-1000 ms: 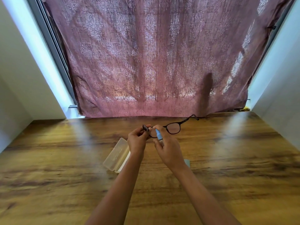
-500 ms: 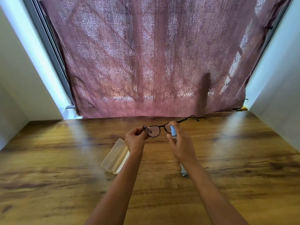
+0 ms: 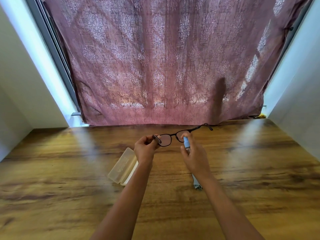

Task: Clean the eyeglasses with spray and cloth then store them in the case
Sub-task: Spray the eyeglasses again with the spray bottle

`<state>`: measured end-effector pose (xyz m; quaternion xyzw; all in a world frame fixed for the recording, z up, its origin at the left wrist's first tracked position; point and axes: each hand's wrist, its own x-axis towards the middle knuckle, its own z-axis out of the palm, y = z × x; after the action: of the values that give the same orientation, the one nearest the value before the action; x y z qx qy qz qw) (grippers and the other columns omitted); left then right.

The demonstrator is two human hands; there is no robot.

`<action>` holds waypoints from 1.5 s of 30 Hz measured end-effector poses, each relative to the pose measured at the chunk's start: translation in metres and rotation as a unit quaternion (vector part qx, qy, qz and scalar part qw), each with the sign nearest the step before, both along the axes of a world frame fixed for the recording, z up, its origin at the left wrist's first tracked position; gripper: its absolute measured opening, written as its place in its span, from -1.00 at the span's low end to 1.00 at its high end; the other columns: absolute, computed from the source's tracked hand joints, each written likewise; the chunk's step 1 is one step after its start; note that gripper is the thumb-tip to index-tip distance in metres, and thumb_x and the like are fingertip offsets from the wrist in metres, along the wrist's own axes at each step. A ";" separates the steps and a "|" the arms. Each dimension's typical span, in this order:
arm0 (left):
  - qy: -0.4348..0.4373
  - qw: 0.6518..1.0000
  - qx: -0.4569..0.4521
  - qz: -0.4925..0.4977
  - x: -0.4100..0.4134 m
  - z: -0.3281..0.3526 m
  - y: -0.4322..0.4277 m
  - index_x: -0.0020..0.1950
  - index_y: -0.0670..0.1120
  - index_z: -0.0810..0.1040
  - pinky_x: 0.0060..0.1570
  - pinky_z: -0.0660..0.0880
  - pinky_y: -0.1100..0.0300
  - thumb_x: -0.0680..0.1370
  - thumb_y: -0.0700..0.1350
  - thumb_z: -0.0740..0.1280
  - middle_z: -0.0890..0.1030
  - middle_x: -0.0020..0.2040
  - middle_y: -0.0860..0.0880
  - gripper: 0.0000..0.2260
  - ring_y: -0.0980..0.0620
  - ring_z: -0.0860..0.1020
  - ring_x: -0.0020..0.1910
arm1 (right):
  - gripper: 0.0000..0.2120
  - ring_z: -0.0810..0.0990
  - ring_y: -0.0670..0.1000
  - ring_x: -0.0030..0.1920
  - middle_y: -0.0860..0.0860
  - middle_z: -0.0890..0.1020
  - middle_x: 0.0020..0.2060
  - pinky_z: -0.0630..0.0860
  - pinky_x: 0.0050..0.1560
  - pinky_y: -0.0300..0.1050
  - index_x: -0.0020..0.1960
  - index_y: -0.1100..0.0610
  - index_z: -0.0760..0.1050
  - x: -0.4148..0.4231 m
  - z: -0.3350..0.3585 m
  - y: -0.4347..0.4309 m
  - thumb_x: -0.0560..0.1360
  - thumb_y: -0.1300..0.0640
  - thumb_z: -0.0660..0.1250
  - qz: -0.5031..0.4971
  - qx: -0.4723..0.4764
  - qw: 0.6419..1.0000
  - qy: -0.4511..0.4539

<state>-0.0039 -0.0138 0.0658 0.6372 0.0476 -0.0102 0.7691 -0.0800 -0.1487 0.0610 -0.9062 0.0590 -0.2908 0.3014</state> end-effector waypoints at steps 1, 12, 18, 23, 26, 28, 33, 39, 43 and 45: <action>0.000 1.000 0.001 0.000 0.000 0.000 0.000 -0.25 -0.11 0.58 -0.36 0.53 0.40 0.41 -0.26 0.44 0.57 -0.31 -0.08 -0.91 0.07 0.55 -0.29 | -0.69 0.37 -0.21 -0.49 -0.11 0.44 -0.35 0.25 -0.51 -0.40 0.22 0.08 0.37 -0.001 -0.002 0.000 0.50 0.22 0.28 -0.002 0.010 1.000 -0.002; 0.032 0.997 0.058 0.041 -0.001 -0.008 -0.003 -0.22 -0.04 0.62 -0.27 0.45 0.26 0.38 -0.10 0.49 0.56 -0.38 0.03 -0.93 0.10 0.48 -0.36 | -0.56 0.29 -0.13 -0.50 -0.13 0.35 -0.43 0.23 -0.49 -0.30 0.30 -0.10 0.26 -0.017 -0.023 -0.016 0.46 0.17 0.06 0.008 0.074 0.997 -0.013; 0.068 0.995 0.047 0.056 0.002 -0.010 -0.010 -0.21 -0.09 0.61 -0.29 0.46 0.32 0.38 -0.14 0.48 0.59 -0.34 0.05 -0.93 0.12 0.54 -0.35 | -0.55 0.33 -0.14 -0.45 -0.13 0.37 -0.39 0.27 -0.46 -0.30 0.40 -0.02 0.22 -0.030 -0.041 -0.028 0.55 0.25 0.13 -0.039 0.084 0.996 0.002; 0.072 0.995 0.039 0.056 0.005 -0.013 -0.019 -0.14 -0.17 0.63 -0.48 0.39 0.52 0.39 -0.16 0.47 0.60 -0.32 0.07 -0.89 0.12 0.55 -0.36 | -0.58 0.48 -0.06 -0.24 0.01 0.51 -0.14 0.32 -0.32 -0.35 0.41 0.15 0.21 -0.031 -0.052 -0.045 0.58 0.09 0.14 -0.089 0.112 0.989 0.037; 0.071 0.996 0.029 0.054 0.007 -0.014 -0.024 -0.12 -0.20 0.64 -0.46 0.41 0.51 0.40 -0.18 0.47 0.60 -0.31 0.05 -0.88 0.13 0.54 -0.36 | -0.60 0.52 -0.01 -0.13 -0.03 0.51 -0.07 0.36 -0.25 -0.23 0.34 0.18 0.29 -0.027 -0.055 -0.059 0.55 0.10 0.22 -0.109 0.116 0.986 0.048; 0.070 0.996 0.021 0.049 0.009 -0.015 -0.027 -0.12 -0.18 0.63 -0.45 0.43 0.50 0.39 -0.18 0.47 0.58 -0.33 0.05 -0.88 0.14 0.54 -0.35 | -0.65 0.54 0.03 -0.11 -0.01 0.53 -0.11 0.38 -0.20 -0.14 0.25 0.19 0.39 -0.022 -0.059 -0.069 0.50 0.13 0.31 -0.125 0.114 0.984 0.063; 0.075 0.996 0.021 0.041 0.012 -0.018 -0.033 -0.11 -0.18 0.63 -0.40 0.46 0.46 0.40 -0.19 0.47 0.58 -0.32 0.05 -0.89 0.14 0.54 -0.34 | -0.62 0.53 0.02 -0.04 0.08 0.61 -0.03 0.44 -0.08 -0.10 0.20 0.20 0.46 -0.015 -0.064 -0.083 0.41 0.16 0.42 -0.168 0.189 0.964 0.086; 0.084 0.996 0.005 0.039 0.018 -0.022 -0.032 -0.11 -0.18 0.63 -0.31 0.47 0.33 0.39 -0.21 0.47 0.56 -0.34 0.04 -0.88 0.13 0.49 -0.39 | -0.57 0.55 0.10 0.02 0.16 0.61 0.04 0.40 -0.07 -0.16 0.22 0.24 0.46 -0.012 -0.069 -0.093 0.39 0.22 0.44 -0.200 0.241 0.945 0.091; 0.078 0.996 0.011 0.033 0.019 -0.025 -0.031 -0.12 -0.15 0.63 -0.39 0.45 0.38 0.39 -0.19 0.47 0.54 -0.36 0.04 -0.90 0.14 0.48 -0.39 | -0.55 0.55 0.11 0.06 0.17 0.60 0.06 0.43 -0.06 -0.16 0.24 0.23 0.45 -0.011 -0.072 -0.092 0.39 0.23 0.44 -0.202 0.251 0.943 0.085; 0.079 0.996 0.009 0.029 0.019 -0.025 -0.032 -0.17 -0.14 0.62 -0.38 0.47 0.38 0.39 -0.20 0.47 0.54 -0.36 0.04 -0.93 0.13 0.48 -0.38 | -0.54 0.55 0.11 0.08 0.16 0.60 0.08 0.47 0.00 -0.09 0.25 0.22 0.44 -0.010 -0.074 -0.092 0.38 0.23 0.45 -0.206 0.257 0.941 0.083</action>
<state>0.0146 -0.0454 0.0406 0.6394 0.1268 -0.0377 0.7574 -0.0903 -0.2403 -0.0133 -0.7870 0.3418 -0.2448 0.4516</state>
